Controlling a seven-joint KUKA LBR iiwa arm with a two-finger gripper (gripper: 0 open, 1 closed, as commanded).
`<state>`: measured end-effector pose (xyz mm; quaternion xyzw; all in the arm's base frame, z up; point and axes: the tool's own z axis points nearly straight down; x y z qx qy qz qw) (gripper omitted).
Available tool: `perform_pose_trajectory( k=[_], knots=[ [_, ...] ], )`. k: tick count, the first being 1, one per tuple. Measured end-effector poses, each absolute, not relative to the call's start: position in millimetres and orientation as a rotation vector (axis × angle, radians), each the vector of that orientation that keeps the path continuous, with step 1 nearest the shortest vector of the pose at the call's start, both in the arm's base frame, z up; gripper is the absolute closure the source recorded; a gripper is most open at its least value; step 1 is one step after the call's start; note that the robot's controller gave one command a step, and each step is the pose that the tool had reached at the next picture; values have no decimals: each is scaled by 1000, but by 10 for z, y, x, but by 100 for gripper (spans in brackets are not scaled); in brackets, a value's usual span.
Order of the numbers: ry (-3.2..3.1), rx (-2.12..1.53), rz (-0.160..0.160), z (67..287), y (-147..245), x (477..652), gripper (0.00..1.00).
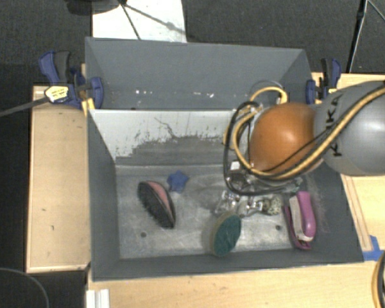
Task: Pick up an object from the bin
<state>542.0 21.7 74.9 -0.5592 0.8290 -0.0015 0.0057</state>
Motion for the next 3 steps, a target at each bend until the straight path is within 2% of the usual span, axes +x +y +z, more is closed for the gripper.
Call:
perform_pose_trajectory(
  k=[1,2,3],
  knots=[
    [2474,-1922,-4,1930,635,5299,100],
    [2485,-1919,2,1890,620,5285,0],
    [2215,-2220,0,717,751,5408,0]
  ],
)
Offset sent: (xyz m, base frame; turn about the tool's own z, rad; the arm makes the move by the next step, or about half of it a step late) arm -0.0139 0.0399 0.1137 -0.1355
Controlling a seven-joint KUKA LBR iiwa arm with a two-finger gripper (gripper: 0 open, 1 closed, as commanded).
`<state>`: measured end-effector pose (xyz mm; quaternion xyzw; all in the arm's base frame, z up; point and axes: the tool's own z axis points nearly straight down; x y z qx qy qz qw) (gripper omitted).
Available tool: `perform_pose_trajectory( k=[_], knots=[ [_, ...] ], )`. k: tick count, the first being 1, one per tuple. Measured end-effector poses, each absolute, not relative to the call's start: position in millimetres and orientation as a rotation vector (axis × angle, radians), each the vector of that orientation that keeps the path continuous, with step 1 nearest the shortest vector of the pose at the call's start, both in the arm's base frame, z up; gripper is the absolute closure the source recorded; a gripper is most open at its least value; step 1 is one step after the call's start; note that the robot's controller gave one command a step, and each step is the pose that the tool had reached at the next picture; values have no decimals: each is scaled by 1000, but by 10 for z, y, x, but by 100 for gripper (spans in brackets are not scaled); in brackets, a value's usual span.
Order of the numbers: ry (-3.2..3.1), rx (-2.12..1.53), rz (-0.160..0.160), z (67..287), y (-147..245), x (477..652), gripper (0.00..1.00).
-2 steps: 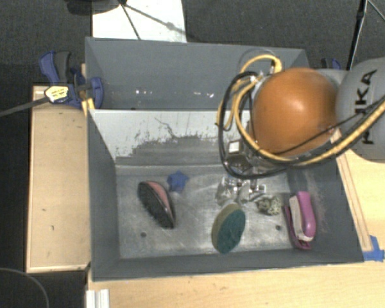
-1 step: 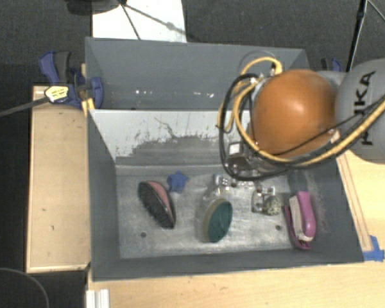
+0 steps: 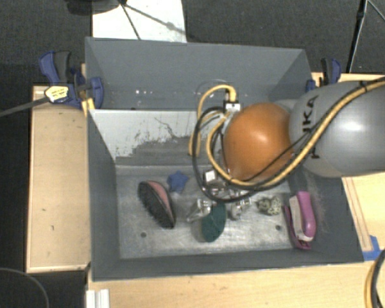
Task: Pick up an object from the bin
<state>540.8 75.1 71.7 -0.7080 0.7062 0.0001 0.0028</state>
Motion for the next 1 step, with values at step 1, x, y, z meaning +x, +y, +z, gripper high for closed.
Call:
perform_pose_trajectory(
  k=[1],
  knots=[
    [2216,-2213,-2,745,762,5422,100]
  ],
)
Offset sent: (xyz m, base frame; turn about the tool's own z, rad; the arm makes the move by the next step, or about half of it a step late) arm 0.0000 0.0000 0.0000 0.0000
